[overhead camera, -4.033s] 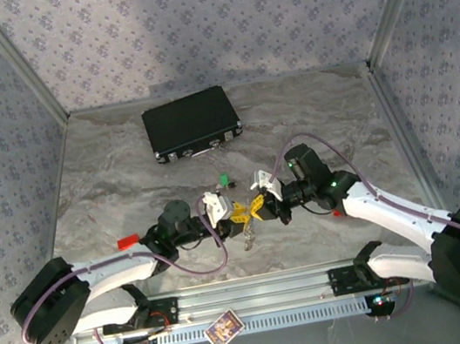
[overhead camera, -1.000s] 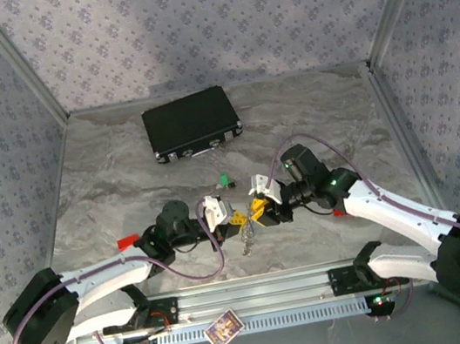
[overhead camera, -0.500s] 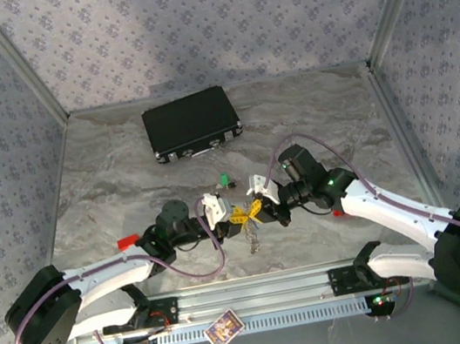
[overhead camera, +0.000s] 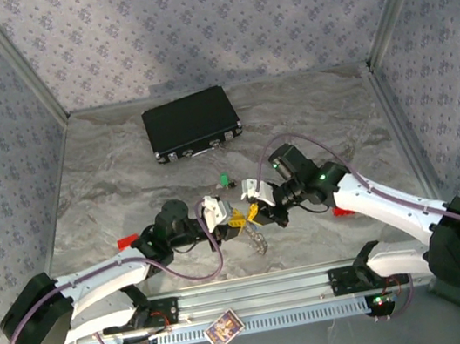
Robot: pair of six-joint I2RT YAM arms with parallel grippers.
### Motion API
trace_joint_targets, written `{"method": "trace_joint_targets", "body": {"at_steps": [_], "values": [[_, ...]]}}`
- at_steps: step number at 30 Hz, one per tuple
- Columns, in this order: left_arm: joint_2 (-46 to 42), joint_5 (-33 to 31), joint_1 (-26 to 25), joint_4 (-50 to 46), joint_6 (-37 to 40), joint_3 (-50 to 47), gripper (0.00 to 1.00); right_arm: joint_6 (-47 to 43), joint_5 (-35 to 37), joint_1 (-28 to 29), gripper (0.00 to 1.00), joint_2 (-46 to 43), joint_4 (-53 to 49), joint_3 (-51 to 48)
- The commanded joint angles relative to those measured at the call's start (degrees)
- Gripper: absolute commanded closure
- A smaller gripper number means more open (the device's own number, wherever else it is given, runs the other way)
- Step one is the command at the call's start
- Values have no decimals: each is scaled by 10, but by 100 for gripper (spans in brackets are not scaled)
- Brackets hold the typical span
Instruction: Put the keys on the keyring
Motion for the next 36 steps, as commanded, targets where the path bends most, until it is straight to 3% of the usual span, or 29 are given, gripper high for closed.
{"method": "trace_joint_targets", "body": {"at_steps": [1,5,8,11,18,23,36], "values": [[-7,14,-2,-3,10,21,84,-18,1,9,100,10,-18,27],[-7,22,-2,-7,14,24,96,-14,-2,10,100,12,-9,30],[-16,18,-2,4,11,15,100,6,-3,-2,76,-11,21,7],[-26,9,-2,46,-13,-10,100,30,3,-18,69,-47,65,-33],[-19,-4,-2,123,-49,-41,100,68,49,-28,64,-93,124,-108],[-16,-4,-2,142,-52,-42,100,95,15,-14,60,-94,171,-139],[-3,-7,-2,168,-55,-40,100,113,51,14,56,-62,279,-176]]}}
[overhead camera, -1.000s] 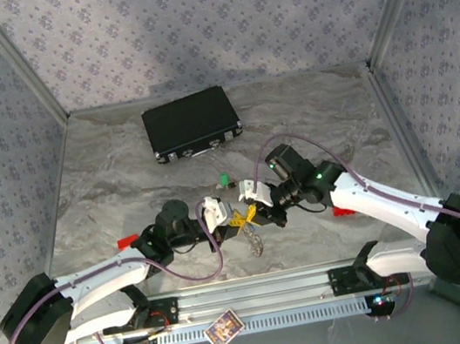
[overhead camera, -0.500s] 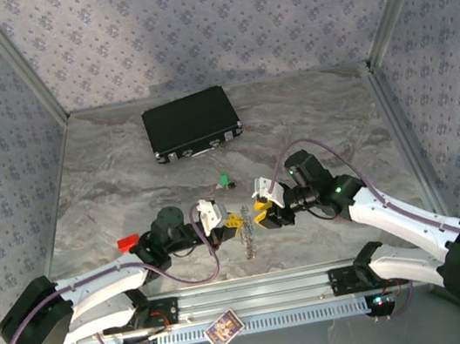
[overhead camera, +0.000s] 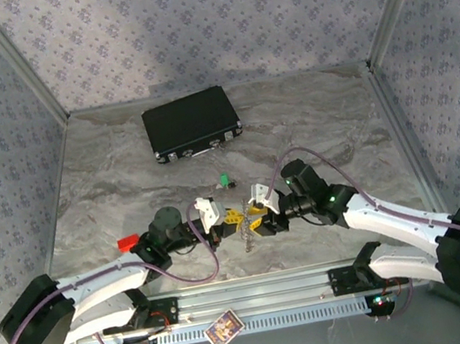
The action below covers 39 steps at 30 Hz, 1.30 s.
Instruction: Put the keys on the keyring
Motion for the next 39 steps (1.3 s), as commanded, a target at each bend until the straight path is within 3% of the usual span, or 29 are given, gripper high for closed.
{"method": "trace_joint_targets", "body": {"at_steps": [1,15,21,27,39], "values": [[3,3,-2,49,-7,5,100,14,19,7,56,7,49,-15],[14,7,-2,58,-2,12,100,3,44,9,86,-17,39,-17],[18,7,-2,54,4,16,100,-6,45,9,94,-25,10,-4],[17,13,-2,54,11,21,100,-24,49,6,100,-11,-38,8],[23,30,-2,-6,39,42,100,-34,19,-3,100,-15,-91,52]]}}
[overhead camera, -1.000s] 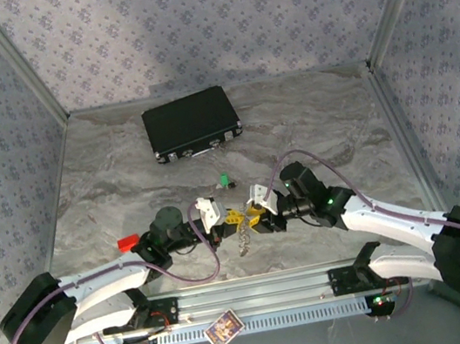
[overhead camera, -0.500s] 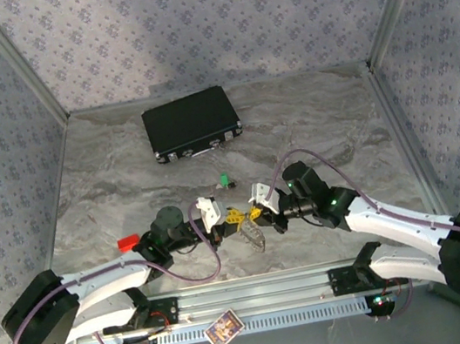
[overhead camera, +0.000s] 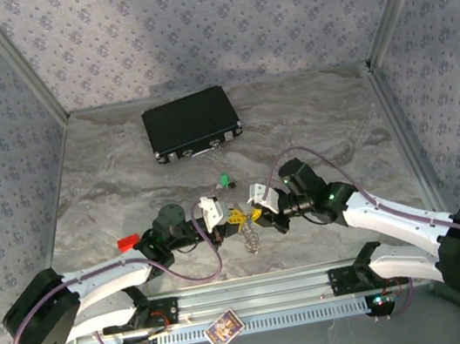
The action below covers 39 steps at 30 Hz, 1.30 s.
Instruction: Put the keys on the keyring
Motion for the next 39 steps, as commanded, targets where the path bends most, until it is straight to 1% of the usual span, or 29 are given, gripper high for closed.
{"method": "trace_joint_targets", "body": {"at_steps": [1,4,8,15,19,24,25,26,28,31,35,39], "values": [[-2,11,-2,-12,24,30,100,-10,-22,-6,100,-18,-30,24],[-1,-2,-2,-49,41,39,100,-12,-29,-11,100,-31,-38,30],[-1,-20,-2,-68,54,42,100,-13,-27,-13,100,-45,-51,35],[-3,-25,-2,-87,67,48,100,-24,0,-16,100,-57,-82,43],[-4,-37,-2,-120,79,56,100,-28,17,-16,100,-66,-90,50],[-1,-39,-2,-139,88,63,100,-33,21,-11,100,-70,-106,71],[0,-40,-2,-139,87,64,97,-34,24,-9,100,-70,-110,76],[1,-41,-2,-139,87,65,91,-37,27,-6,100,-70,-113,80],[1,-49,-2,-130,81,65,75,-39,36,-2,100,-70,-118,85],[-9,-67,-2,-104,68,57,63,-44,48,1,100,-65,-127,95],[-39,-111,-2,-70,49,42,58,-50,57,5,100,-55,-137,109],[-97,-160,-2,-55,43,24,55,-55,64,14,100,-38,-140,125]]}}
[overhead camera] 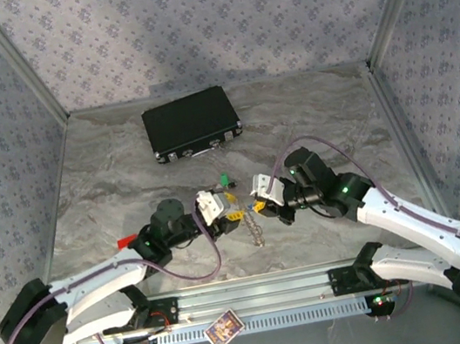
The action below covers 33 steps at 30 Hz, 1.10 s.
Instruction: Put the keys on the keyring
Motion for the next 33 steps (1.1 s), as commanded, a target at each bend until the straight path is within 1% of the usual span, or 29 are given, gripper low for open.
{"method": "trace_joint_targets", "body": {"at_steps": [1,3,6,8,10,12,13,15,18,21,23,25,28,33], "values": [[-60,-57,-2,41,-12,-17,54,-14,10,10,100,14,-7,33],[-100,-89,-2,33,-10,-24,54,-19,17,19,100,26,-2,43],[-162,-163,-1,3,-3,-32,54,-23,17,33,100,49,9,62],[-198,-227,-1,-24,-1,-30,50,-22,12,43,100,69,28,77],[-226,-319,0,-70,-3,-16,50,-16,2,58,100,93,56,94],[-248,-386,6,-108,-10,-2,49,-11,1,74,100,120,85,109],[-258,-422,12,-122,-19,4,46,-7,2,82,100,134,106,114],[-274,-465,29,-143,-43,10,43,8,12,93,100,163,150,119],[-293,-475,75,-171,-86,21,43,25,51,109,100,210,180,128],[-300,-457,120,-209,-125,35,43,13,111,118,100,239,148,127],[-297,-441,137,-222,-138,36,43,0,155,119,100,249,111,121],[-286,-436,146,-230,-148,36,43,-21,206,119,100,255,69,115],[-266,-437,149,-234,-157,35,43,-42,262,118,100,264,14,107],[-242,-430,149,-226,-171,31,43,-66,316,111,100,279,-49,93]]}}
